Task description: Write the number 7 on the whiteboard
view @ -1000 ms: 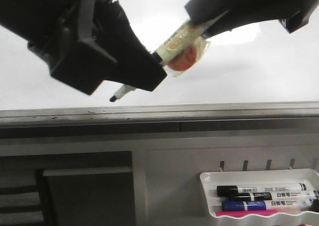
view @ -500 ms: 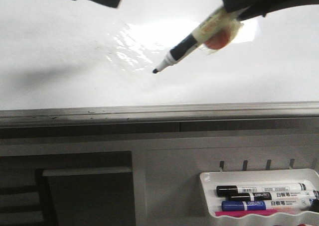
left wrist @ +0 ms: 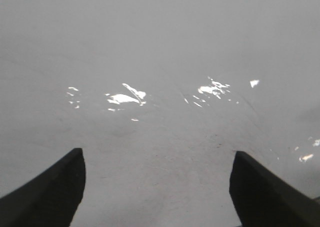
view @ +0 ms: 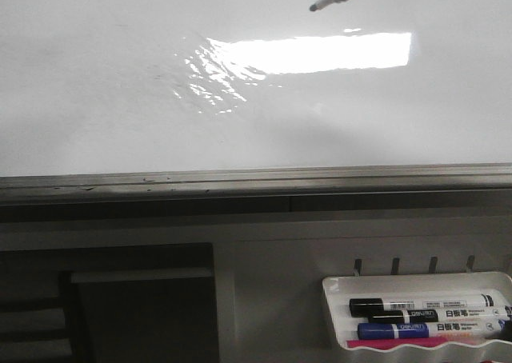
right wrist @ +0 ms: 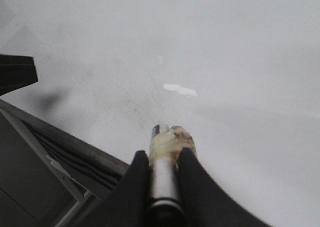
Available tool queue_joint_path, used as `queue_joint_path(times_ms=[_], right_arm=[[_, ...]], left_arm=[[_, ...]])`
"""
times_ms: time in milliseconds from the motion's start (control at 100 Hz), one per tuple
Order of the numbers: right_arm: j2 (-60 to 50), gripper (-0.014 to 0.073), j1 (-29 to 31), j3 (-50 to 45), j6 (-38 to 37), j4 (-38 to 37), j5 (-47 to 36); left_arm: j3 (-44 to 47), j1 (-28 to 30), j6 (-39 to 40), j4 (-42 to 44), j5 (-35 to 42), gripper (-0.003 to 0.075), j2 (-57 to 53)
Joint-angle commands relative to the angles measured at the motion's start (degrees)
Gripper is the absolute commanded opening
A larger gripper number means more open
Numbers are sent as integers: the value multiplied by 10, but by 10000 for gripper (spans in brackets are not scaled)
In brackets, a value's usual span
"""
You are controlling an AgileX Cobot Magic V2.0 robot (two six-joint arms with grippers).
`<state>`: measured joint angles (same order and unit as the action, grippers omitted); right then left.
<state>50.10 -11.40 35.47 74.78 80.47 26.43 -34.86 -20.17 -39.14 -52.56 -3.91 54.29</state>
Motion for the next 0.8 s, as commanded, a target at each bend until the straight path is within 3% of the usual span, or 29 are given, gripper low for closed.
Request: queue_joint_path(times_ms=[0,220,530,790], right_arm=[[25,-53,0,24,84,109,-5],[123,-53,0,64,206,255,46],[223,-52,-2,126,210,255,55],[229,-52,-2,130,211,244,-28]], left_arm=[[-8,2,6,-23,48,545,-16],[-8,2,6,-23,52,545,-16],[-8,2,6,-23,54,545,-16],[-8,2,6,-23,62,545,-16]])
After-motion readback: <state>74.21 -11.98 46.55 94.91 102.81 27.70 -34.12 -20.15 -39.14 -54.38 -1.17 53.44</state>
